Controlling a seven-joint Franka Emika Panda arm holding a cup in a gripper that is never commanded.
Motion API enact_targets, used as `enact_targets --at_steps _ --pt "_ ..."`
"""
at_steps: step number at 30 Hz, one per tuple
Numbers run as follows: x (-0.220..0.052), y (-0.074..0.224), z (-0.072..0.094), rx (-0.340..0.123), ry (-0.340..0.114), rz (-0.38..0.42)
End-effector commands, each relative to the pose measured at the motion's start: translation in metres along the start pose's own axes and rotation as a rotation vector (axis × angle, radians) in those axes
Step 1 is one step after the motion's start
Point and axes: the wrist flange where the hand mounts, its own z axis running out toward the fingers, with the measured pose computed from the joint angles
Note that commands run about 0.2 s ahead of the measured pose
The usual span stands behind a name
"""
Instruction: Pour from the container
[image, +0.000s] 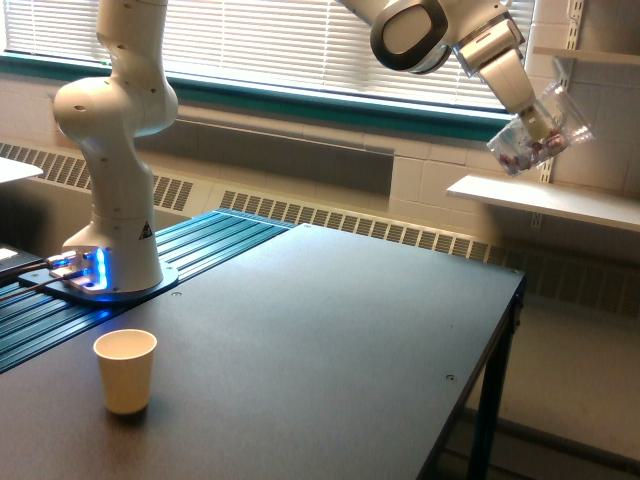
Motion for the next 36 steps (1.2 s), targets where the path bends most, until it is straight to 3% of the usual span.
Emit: enact_targets --at_steps 1,6,8,10,11,15,18,27,31,36 --pt "-0.024 -0.026 -0.002 0.019 -0.029 -0.054" --pt "-0.027 -0.02 -0.002 -0.019 -0.001 -0.097" --pt "-0.027 -0.016 -0.004 -0.002 -0.015 -0.106" --pt "-0.029 -0.005 -0.003 -0.049 -0.005 -0.12" --pt "-0.03 -0.001 -0.003 -0.07 -0.003 -0.112" --pt "-0.024 0.021 -0.009 -0.072 -0.013 -0.022" --pt "-0.019 0.045 -0.015 -0.12 -0.009 0.048" --pt "-0.024 0.115 -0.038 -0.252 0.001 0.109" --pt "-0.035 0.143 -0.048 -0.318 0.006 0.095" --pt "-0.048 0.176 -0.062 -0.36 0.006 0.155"
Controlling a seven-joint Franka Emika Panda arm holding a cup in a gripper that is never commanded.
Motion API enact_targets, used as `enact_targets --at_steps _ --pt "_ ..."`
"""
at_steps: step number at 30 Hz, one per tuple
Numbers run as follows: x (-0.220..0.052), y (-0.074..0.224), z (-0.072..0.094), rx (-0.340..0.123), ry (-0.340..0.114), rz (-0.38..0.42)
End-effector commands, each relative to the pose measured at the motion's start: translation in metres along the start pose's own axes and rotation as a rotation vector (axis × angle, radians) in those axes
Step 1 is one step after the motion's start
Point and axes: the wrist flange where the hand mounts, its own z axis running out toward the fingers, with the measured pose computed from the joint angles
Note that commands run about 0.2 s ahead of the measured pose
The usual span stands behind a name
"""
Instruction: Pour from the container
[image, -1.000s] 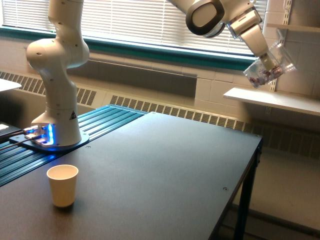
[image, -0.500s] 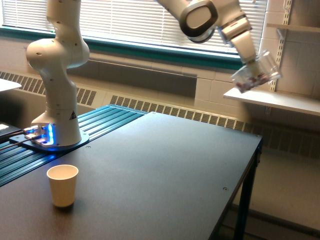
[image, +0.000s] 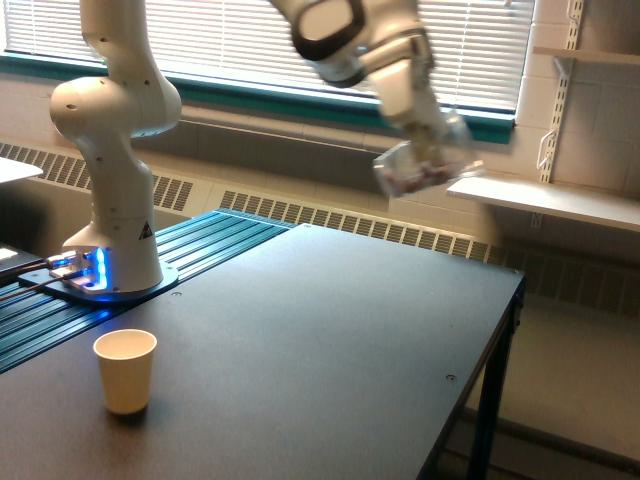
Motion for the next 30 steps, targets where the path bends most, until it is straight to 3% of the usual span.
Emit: enact_targets --at_steps 1,11,18,24,30 --pt "-0.019 0.044 -0.001 -0.077 -0.014 0.094" --pt "-0.054 0.091 -0.011 -0.122 -0.023 0.175" --pt "-0.078 0.124 -0.013 -0.181 -0.062 0.198" --pt "-0.094 0.153 -0.015 -0.25 -0.078 0.153" --pt "-0.105 0.179 -0.016 -0.288 -0.096 0.085"
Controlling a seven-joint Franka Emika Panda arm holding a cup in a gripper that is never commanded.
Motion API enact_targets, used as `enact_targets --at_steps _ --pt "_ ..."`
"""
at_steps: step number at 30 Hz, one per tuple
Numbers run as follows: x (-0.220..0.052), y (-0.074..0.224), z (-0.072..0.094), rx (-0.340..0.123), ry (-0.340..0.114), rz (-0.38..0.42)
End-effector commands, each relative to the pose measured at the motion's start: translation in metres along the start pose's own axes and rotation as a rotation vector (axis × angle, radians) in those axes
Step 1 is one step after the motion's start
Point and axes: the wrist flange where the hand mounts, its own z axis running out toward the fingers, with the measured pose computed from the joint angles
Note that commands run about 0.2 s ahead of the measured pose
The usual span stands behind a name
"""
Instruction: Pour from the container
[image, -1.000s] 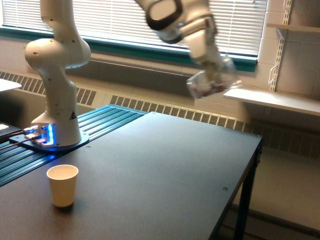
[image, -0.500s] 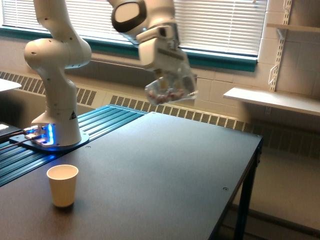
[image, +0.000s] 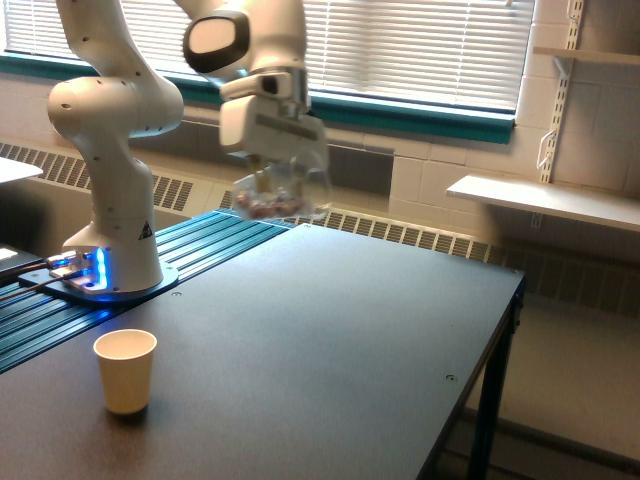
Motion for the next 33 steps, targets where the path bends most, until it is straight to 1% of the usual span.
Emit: enact_targets --at_steps 1,2,3,5,7,9,11,13,14,15,17,19,22,23,26,29,33 --pt "-0.003 0.03 0.007 -0.054 -0.008 -0.042" --pt "-0.003 0.033 0.008 -0.064 0.001 -0.051" --pt "-0.005 0.035 0.009 -0.065 0.002 -0.076" --pt "-0.007 0.039 0.011 -0.069 0.005 -0.096" --pt "-0.012 0.043 0.015 -0.071 0.013 -0.153" --pt "-0.016 0.047 0.019 -0.095 0.024 -0.183" --pt "-0.02 0.053 0.024 -0.106 0.019 -0.216" --pt "-0.02 0.058 0.028 -0.11 0.014 -0.214" --pt "-0.019 0.061 0.029 -0.115 0.007 -0.205" --pt "-0.017 0.064 0.031 -0.125 0.01 -0.196" --pt "-0.016 0.066 0.033 -0.125 0.018 -0.202" --pt "-0.014 0.071 0.037 -0.143 0.035 -0.193" --pt "-0.013 0.074 0.04 -0.14 0.058 -0.207" --pt "-0.013 0.077 0.044 -0.154 0.063 -0.209" --pt "-0.013 0.082 0.05 -0.172 0.075 -0.225" --pt "-0.013 0.091 0.059 -0.204 0.08 -0.231" --pt "-0.013 0.102 0.069 -0.234 0.091 -0.252"
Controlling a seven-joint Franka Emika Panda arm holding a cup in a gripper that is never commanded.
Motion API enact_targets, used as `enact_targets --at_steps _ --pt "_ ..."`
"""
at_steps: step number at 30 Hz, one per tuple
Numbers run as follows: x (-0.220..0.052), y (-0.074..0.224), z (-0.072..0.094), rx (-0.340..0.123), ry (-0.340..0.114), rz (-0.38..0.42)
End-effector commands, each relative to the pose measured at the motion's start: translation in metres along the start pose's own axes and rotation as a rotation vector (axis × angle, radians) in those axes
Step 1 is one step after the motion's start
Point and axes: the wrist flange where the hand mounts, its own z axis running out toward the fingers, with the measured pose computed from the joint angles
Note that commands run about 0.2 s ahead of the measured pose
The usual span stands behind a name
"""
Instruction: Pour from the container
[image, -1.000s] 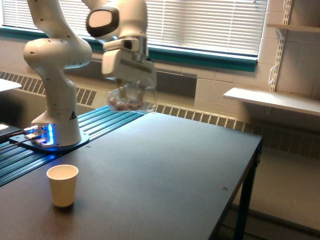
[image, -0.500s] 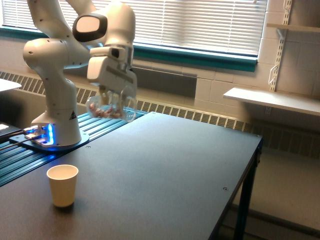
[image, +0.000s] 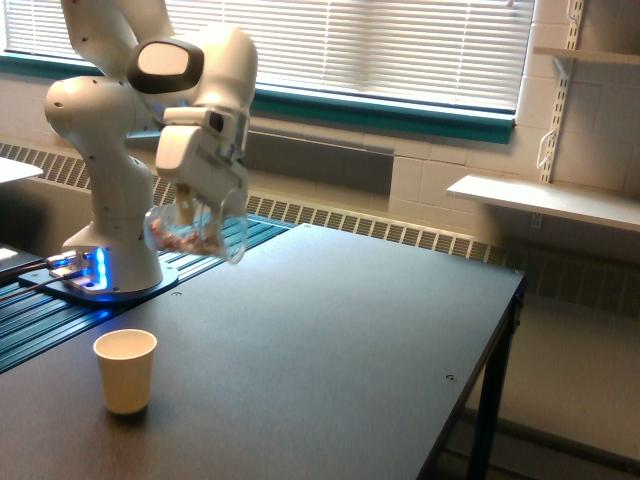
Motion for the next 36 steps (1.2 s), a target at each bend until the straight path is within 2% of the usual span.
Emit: enact_targets --at_steps 1,5,8,12,14,20,22,26,28,30,36 --pt "-0.003 0.015 0.019 -0.043 0.003 0.042" --pt "-0.01 0.018 0.032 -0.079 0.002 -0.011" --pt "-0.01 0.021 0.039 -0.084 0.004 -0.034" --pt "-0.01 0.029 0.047 -0.105 0.02 -0.053" --pt "-0.007 0.035 0.053 -0.118 0.019 -0.031" --pt "-0.006 0.045 0.067 -0.142 -0.045 0.01" --pt "-0.005 0.048 0.068 -0.124 -0.064 0.036" --pt "-0.004 0.053 0.067 -0.115 -0.084 0.081" --pt "-0.007 0.054 0.067 -0.118 -0.092 0.078" --pt "-0.011 0.057 0.066 -0.102 -0.104 0.081" --pt "-0.022 0.067 0.067 -0.113 -0.135 0.09"
